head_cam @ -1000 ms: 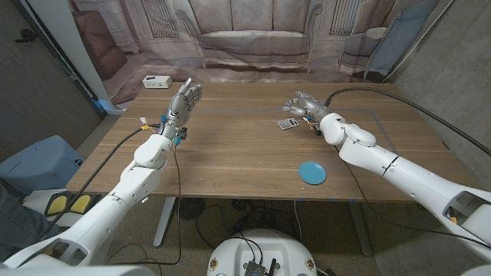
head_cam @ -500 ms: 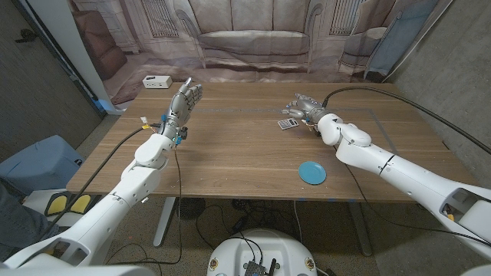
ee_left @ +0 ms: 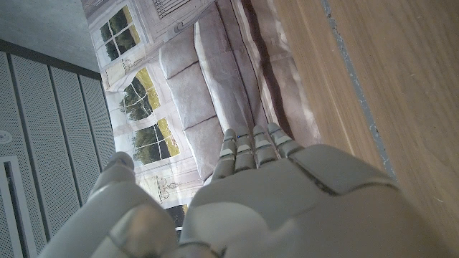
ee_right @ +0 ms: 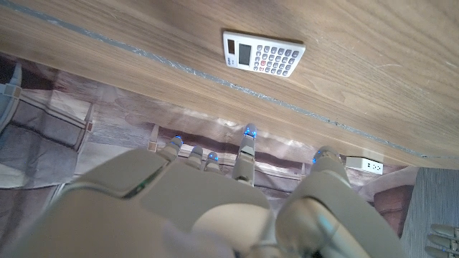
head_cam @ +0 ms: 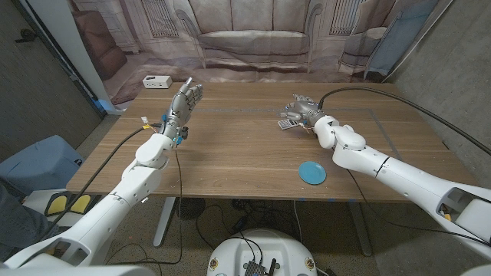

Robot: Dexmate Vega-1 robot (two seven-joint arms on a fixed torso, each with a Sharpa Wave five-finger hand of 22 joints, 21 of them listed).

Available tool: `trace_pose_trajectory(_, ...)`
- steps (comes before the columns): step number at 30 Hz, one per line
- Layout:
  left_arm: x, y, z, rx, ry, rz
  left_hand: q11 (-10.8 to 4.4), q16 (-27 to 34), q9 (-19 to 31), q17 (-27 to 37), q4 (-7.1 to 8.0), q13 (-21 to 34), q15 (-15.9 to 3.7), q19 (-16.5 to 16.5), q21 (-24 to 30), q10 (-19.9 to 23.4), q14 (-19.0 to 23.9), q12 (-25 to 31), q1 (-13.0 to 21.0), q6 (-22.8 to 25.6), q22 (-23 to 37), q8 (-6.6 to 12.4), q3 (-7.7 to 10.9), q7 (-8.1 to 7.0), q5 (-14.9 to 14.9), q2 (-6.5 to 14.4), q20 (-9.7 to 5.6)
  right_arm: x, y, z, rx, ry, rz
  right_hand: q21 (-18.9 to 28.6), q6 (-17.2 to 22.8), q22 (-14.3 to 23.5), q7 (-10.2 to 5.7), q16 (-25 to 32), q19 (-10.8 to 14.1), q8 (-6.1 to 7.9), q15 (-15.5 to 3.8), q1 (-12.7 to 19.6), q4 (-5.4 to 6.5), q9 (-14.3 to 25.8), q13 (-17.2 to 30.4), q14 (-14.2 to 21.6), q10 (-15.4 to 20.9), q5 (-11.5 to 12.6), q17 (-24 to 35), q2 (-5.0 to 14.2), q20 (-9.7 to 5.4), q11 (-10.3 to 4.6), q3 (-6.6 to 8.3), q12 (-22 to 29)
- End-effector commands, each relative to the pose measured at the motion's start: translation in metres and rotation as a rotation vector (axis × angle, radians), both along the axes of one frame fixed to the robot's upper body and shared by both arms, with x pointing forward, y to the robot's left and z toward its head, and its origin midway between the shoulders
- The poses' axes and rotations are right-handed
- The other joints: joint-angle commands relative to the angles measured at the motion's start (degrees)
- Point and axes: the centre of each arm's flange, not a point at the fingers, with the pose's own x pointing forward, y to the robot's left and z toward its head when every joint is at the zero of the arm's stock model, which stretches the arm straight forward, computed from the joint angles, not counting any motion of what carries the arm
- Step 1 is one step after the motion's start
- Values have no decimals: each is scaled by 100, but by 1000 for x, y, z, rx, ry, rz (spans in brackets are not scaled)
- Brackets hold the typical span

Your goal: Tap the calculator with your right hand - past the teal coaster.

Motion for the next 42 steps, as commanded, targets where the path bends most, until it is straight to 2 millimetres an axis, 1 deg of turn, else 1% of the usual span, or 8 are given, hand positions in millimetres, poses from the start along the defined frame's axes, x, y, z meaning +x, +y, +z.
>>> trace_pose_trajectory(1, -1, -2, -1, -6, 6, 1, -18, 2, 9, 15, -18, 15, -18, 6, -9, 53, 41, 18, 8, 44, 15, 5, 3, -6, 1, 58, 34, 8, 2, -7, -21, 44, -10, 39, 8, 15, -3, 54, -1030, -13, 5, -55, 1, 6, 9, -1382, -568, -23, 21, -13, -30, -54, -1, 28)
trace_pose_trajectory(5, -1, -2, -3, -9, 16, 3, 1, 0, 9, 15, -20, 12, -19, 8, -18, 59, 40, 20, 10, 50, 15, 6, 5, -6, 2, 66, 31, 9, 2, -9, -25, 63, -7, 28, 17, 15, -5, 54, -1073, -9, 7, -57, 3, 6, 10, -1392, -584, -21, 21, -3, -38, -53, 4, 26)
trace_pose_trajectory(14, -3, -2, -3, -14, 15, 4, -7, 2, 9, 14, -25, 7, -13, 17, -38, 81, 52, 26, 17, 67, 16, 7, 11, -5, 3, 89, 36, 12, 5, -9, -26, 82, -2, 26, 38, 15, -27, 55, -1125, 0, 0, -47, -1, 8, 10, -1411, -628, -17, 19, 32, -33, -92, 25, 22)
trace_pose_trajectory(22, -5, -2, -5, -17, 20, 4, -29, 4, 9, 13, -31, 3, -20, 34, -55, 92, 69, 28, 28, 96, 17, 14, 20, -3, 2, 117, 31, 13, 3, -11, -16, 98, -1, 43, 244, 15, -34, 62, -1139, 76, -4, -30, -7, 12, 10, -1420, -615, -13, 15, 79, -37, -110, 56, 43)
trace_pose_trajectory(25, -6, -1, -5, -17, 17, 6, 5, 4, 9, 13, -34, 1, -22, 37, -63, 107, 72, 32, 33, 102, 17, 13, 25, -10, 2, 129, 36, 13, 4, -11, -16, 100, -3, 48, 219, 14, -47, 65, -1137, 63, -3, -27, -9, 12, 10, -1420, -611, -13, 15, 85, -35, -116, 61, 47)
trace_pose_trajectory(33, -7, -2, -7, -22, 18, 3, -23, 8, 10, 12, -41, -2, -30, 47, -82, 116, 94, 33, 46, 110, 18, 11, 36, -14, 1, 158, 32, 17, 3, -14, -14, 116, -11, 55, 269, 14, -67, 71, -1144, 74, -6, -19, -15, 13, 9, -1420, -599, -15, 13, 102, -34, -127, 77, 58)
trace_pose_trajectory(35, -7, -2, -8, -23, 21, 4, -5, 7, 10, 12, -44, -3, -34, 48, -91, 141, 97, 41, 50, 116, 18, 11, 39, -20, 0, 167, 34, 18, 3, -15, -16, 118, -13, 56, 273, 14, -72, 70, -1148, 74, -5, -17, -16, 13, 9, -1423, -599, -15, 13, 106, -35, -126, 80, 59)
trace_pose_trajectory(42, -7, -2, -8, -24, 22, 10, -13, 8, 10, 11, -52, -6, -31, 62, -107, 137, 112, 37, 59, 137, 19, 14, 45, -17, -3, 186, 34, 20, 4, -16, -16, 123, -8, 62, 293, 14, -72, 76, -1147, 76, -5, -13, -19, 13, 9, -1418, -591, -16, 12, 115, -34, -128, 89, 65)
